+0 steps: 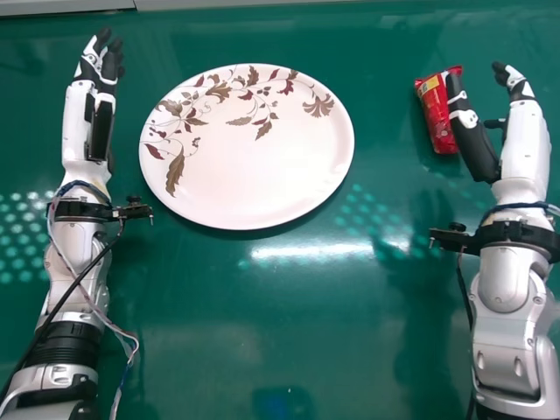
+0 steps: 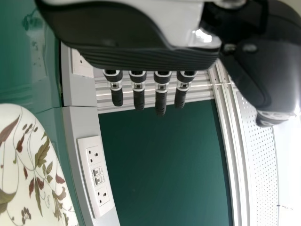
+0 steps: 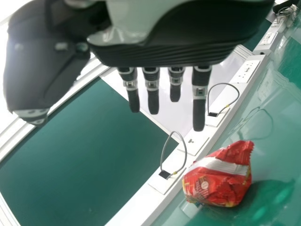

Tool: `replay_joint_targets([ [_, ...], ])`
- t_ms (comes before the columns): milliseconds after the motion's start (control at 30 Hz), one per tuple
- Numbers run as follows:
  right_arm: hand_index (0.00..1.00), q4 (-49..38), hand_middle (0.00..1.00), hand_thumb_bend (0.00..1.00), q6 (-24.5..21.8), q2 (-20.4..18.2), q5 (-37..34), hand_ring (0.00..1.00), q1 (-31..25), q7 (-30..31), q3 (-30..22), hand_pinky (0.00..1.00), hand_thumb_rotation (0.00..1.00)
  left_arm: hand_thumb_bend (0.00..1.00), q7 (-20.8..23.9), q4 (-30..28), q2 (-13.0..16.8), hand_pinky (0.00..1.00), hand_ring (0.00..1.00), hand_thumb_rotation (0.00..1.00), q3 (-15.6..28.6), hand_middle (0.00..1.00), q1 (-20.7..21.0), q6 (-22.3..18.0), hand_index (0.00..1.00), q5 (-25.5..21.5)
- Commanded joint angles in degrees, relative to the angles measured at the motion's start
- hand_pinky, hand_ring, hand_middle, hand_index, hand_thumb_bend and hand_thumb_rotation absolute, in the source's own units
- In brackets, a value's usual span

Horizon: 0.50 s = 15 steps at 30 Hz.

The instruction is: Pick up biscuit and place it in the plate

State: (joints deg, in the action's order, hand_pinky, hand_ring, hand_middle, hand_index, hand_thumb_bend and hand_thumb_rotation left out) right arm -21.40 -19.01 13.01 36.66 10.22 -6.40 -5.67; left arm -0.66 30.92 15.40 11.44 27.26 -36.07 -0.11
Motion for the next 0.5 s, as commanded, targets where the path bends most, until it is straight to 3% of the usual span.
replay_joint_targets([
  [0,0.96,0.3,0.93,0.92,-0.5,0.5,0.4,0.78,-1.1,0.5,0.5,0.61,0.46,0.78,-0.1,0.6,0.1,1.0,1.0,0.85,-0.3,0.98,-2.5,-0.2,1.0,0.3],
  [200,0.96,1.3,0.93,0.95,-0.8,1.0,0.4,0.78,-0.9,0.7,0.9,0.6,0.47,0.77,0.0,1.7,-0.1,1.0,1.0,0.85,-0.3,0.98,-2.0,-0.8,1.0,0.3],
  [300,0.99,1.4,0.96,0.97,-3.9,2.3,3.5,0.83,-0.4,2.8,2.5,0.63,0.51,0.76,0.3,2.7,0.1,1.0,1.0,0.86,-0.3,0.99,-1.7,-0.9,1.0,0.8],
  [467,1.0,2.0,1.0,1.0,-8.5,4.4,7.5,0.94,0.7,6.9,4.9,0.69,0.46,0.79,-0.1,5.1,-0.3,1.0,1.0,0.83,-0.2,1.0,-0.7,-1.5,1.0,0.0],
])
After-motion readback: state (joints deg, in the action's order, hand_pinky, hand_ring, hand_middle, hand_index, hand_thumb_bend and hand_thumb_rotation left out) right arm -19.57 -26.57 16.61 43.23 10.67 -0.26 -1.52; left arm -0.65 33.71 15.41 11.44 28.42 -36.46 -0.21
